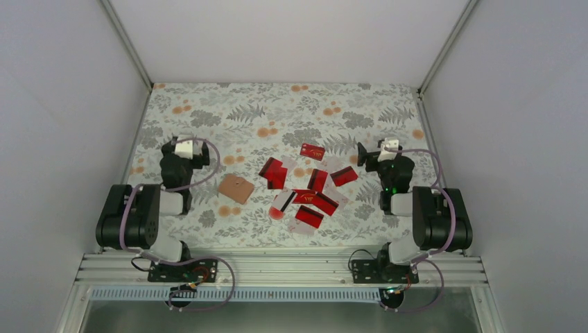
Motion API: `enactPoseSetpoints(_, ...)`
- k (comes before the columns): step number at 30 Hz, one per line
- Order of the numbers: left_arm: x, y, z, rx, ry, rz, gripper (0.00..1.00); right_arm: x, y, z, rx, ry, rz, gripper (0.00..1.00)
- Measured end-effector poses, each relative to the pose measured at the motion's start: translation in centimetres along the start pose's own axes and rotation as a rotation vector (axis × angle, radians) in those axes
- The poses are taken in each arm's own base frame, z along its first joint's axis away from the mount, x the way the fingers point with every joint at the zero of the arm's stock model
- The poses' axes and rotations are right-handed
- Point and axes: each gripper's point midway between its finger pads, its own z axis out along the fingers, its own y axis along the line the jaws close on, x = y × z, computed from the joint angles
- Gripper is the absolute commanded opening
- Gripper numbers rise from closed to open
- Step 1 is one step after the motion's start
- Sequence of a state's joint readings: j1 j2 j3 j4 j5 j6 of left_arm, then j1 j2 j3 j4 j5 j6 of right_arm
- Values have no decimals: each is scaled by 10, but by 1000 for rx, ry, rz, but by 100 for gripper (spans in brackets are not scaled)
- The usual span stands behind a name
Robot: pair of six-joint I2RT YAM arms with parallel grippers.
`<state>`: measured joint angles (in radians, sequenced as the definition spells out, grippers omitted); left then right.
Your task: Put the credit cards into the card holder
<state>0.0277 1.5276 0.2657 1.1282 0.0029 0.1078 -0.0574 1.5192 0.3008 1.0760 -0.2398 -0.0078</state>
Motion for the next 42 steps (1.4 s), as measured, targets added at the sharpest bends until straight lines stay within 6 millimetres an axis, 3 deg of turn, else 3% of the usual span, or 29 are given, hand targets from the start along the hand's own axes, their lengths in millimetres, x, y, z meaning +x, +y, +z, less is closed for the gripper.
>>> enactPoseSetpoints(3,-15,9,15,-37,42,-22,100,-4,-2,13,-1,35,7,99)
enactPoseSetpoints(8,-71,24,33,-89,48,-93,100,-42,-4,28,14,36,-7,99)
enactPoseSetpoints(13,-101,35,51,-138,182,-231,100,-84,-6,28,45,29,-19,99)
enactPoseSetpoints(17,-100,31,51,-125,313,-338,100,-126,-8,36,51,28,21,99)
enactPoseSetpoints(22,-72,21,37,-111,490,-450,100,-202,-21,48,101,-10,132,99)
enactPoseSetpoints(24,-57,19,34,-122,578,-492,100,-215,-25,51,116,-1,173,99)
enactPoseSetpoints(27,-33,13,26,-147,701,-556,100,-214,-30,60,129,60,238,99)
enactPoseSetpoints(31,-11,6,4,-190,827,-644,100,-181,-28,71,123,196,300,99)
enactPoseSetpoints(35,-3,-6,-15,-215,909,-716,100,-146,-24,67,140,332,339,99)
enactPoseSetpoints(42,12,-41,-45,-214,1022,-810,100,-119,-7,54,138,453,350,99)
